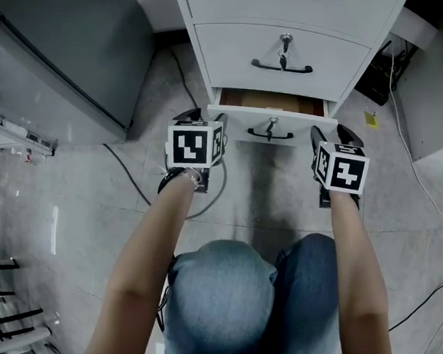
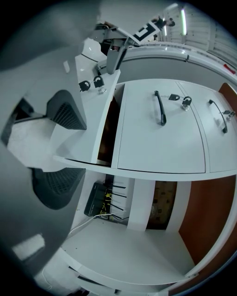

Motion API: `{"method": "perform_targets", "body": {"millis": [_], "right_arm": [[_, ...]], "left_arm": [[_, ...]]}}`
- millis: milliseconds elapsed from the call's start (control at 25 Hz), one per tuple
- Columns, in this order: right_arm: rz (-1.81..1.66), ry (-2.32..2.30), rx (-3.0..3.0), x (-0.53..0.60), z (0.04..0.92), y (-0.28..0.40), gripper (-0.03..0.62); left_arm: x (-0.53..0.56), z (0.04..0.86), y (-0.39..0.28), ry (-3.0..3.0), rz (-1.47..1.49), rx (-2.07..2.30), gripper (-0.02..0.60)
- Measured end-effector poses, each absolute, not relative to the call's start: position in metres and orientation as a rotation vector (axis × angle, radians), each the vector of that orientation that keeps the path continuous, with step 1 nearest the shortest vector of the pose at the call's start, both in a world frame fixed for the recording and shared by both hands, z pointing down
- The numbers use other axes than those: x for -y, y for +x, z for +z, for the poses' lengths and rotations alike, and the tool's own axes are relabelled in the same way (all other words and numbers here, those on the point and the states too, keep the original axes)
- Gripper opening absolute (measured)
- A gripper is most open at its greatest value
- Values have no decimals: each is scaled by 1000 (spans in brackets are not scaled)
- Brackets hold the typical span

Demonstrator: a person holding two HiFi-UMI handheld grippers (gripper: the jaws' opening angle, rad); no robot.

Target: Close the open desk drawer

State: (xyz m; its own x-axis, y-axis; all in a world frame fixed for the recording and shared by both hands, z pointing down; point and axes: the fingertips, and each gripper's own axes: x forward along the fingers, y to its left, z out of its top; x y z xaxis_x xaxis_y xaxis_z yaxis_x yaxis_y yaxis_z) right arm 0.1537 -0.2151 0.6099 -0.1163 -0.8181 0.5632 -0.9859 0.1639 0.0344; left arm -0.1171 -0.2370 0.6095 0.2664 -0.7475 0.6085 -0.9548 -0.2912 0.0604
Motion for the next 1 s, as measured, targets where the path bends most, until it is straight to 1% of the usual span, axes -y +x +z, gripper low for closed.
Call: {"method": "perform_targets", "body": {"millis": [200, 400, 1000], "right_arm": [[485, 1739, 1995, 223, 610, 157, 276], [493, 1752, 2001, 230, 611, 161, 311], [464, 1783, 1975, 249, 612, 164, 313]], "left_arm": [[245, 604, -117, 2133, 665, 1578, 253], [252, 607, -119, 2113, 633, 1603, 273], [271, 605, -117, 2103, 596, 1649, 278]]}}
